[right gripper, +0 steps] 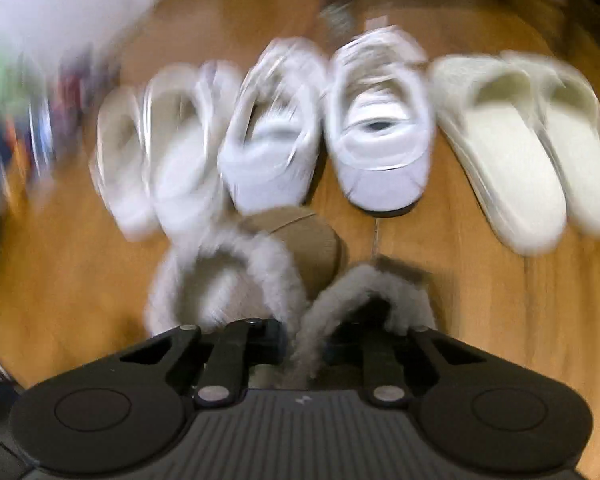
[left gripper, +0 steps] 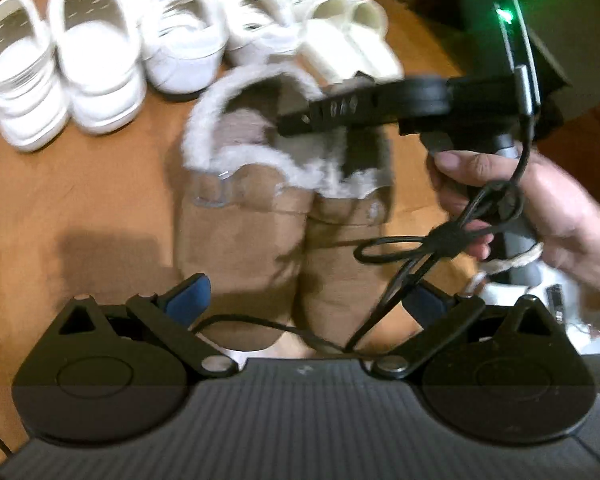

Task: Organize scattered shoes
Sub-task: 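Lift the fur-lined slippers with the right gripper and carry them, then lower the slippers beside the NEON slides and open the right gripper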

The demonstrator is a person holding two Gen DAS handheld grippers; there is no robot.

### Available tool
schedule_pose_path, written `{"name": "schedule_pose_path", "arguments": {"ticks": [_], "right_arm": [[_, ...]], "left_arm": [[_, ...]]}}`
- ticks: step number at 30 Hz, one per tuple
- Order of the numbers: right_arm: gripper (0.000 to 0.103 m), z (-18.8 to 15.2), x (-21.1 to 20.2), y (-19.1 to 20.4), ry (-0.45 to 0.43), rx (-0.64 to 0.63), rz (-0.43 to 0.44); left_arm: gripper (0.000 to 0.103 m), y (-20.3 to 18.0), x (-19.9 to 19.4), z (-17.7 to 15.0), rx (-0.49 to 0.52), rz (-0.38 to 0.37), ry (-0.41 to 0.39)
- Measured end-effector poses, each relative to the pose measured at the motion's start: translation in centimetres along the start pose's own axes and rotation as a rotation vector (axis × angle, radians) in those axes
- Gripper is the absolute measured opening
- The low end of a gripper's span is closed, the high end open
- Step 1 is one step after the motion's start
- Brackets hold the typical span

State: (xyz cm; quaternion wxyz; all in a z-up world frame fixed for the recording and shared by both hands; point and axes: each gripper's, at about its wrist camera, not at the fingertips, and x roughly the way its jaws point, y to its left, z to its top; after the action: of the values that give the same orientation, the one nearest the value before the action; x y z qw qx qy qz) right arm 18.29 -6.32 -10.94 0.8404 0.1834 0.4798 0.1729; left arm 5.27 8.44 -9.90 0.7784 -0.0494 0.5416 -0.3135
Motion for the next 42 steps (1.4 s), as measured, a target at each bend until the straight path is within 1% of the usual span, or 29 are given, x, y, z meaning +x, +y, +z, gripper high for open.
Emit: {"name": "schedule_pose_path", "arguments": {"ticks": [2,3,6,8,10,11,13,14,17,19,20,23,25,28,30,32,33,34,35,40,42], "right_arm": [[0.017,-0.2,-1.4,-1.3,-0.062,0.067,0.038],[0.017,-0.7,-1.8,-1.5,-0.099,0.052,0.024],[0.017,-0.2,-2.8,-3.3,-0.136,0.083,-0.005],[0.017,-0.6,-3.7,-4.5,-0.160,0.090,-0.017],[0.017,-0.7,-4.8,-4.5,-0.189,0.065,-0.035],[0.017,-1.0,-5.7,-5.0,-0.220,0.037,-0.056],[0.017,-1.7,-7.7,-6.1,-0.255,0.043,-0.085],[0.017,-2.0,-8.6,-6.7,-0.273,0.045,-0.099],[0.017,-2.2,-11.0,-8.1,-0.317,0.111,-0.122],[0.017,-2.0,-11.9,-9.2,-0.321,0.105,-0.154],[0.017,-1.9,-12.3,-9.8,-0.323,0.103,-0.169],[0.017,-0.6,-13.7,-11.6,-0.310,0.039,-0.222],[0.017,0.2,-14.2,-12.4,-0.301,-0.049,-0.270],[0.015,2.2,-14.6,-13.0,-0.270,-0.239,-0.364],[0.014,3.9,-15.0,-13.9,-0.257,-0.246,-0.404],[0.013,5.4,-15.0,-14.4,-0.241,-0.262,-0.445],[0.013,6.4,-14.8,-14.7,-0.228,-0.325,-0.498],[0.012,6.5,-14.7,-14.7,-0.226,-0.340,-0.508],[0.012,7.3,-14.3,-15.0,-0.213,-0.424,-0.562],[0.011,10.1,-13.1,-16.8,-0.159,-0.611,-0.682],[0.011,10.7,-12.7,-17.2,-0.136,-0.727,-0.740]], "left_arm": [[0.103,-0.3,0.1,0.1,0.015,-0.012,0.000],[0.103,-0.8,0.1,0.1,0.022,-0.006,0.000],[0.103,-2.8,0.7,0.3,0.059,0.030,0.003],[0.103,-4.1,1.0,0.5,0.091,0.029,0.008],[0.103,-4.8,1.0,0.6,0.110,0.016,0.009],[0.103,-5.0,1.1,0.8,0.111,-0.015,0.010],[0.103,-5.5,1.4,1.1,0.111,-0.072,0.012],[0.103,-5.4,1.6,1.4,0.099,-0.077,0.016],[0.103,-5.7,2.6,2.4,0.080,-0.078,0.031],[0.103,-6.0,3.3,3.1,0.076,-0.070,0.042],[0.103,-6.5,3.5,3.5,0.091,-0.051,0.046],[0.103,-8.1,4.1,5.0,0.140,0.000,0.055],[0.103,-9.7,4.6,7.1,0.202,-0.008,0.028],[0.103,-12.1,5.3,10.3,0.296,-0.020,-0.013],[0.103,-13.7,5.9,12.3,0.357,-0.020,-0.039],[0.103,-15.4,7.4,14.1,0.403,0.030,-0.047],[0.103,-15.9,7.9,14.6,0.423,0.053,-0.048],[0.103,-16.5,8.6,15.1,0.439,0.068,-0.047],[0.103,-16.9,9.5,15.8,0.442,0.059,-0.036],[0.103,-19.2,13.9,19.3,0.455,0.016,0.018],[0.103,-20.0,15.6,20.6,0.459,0.000,0.039]]}}
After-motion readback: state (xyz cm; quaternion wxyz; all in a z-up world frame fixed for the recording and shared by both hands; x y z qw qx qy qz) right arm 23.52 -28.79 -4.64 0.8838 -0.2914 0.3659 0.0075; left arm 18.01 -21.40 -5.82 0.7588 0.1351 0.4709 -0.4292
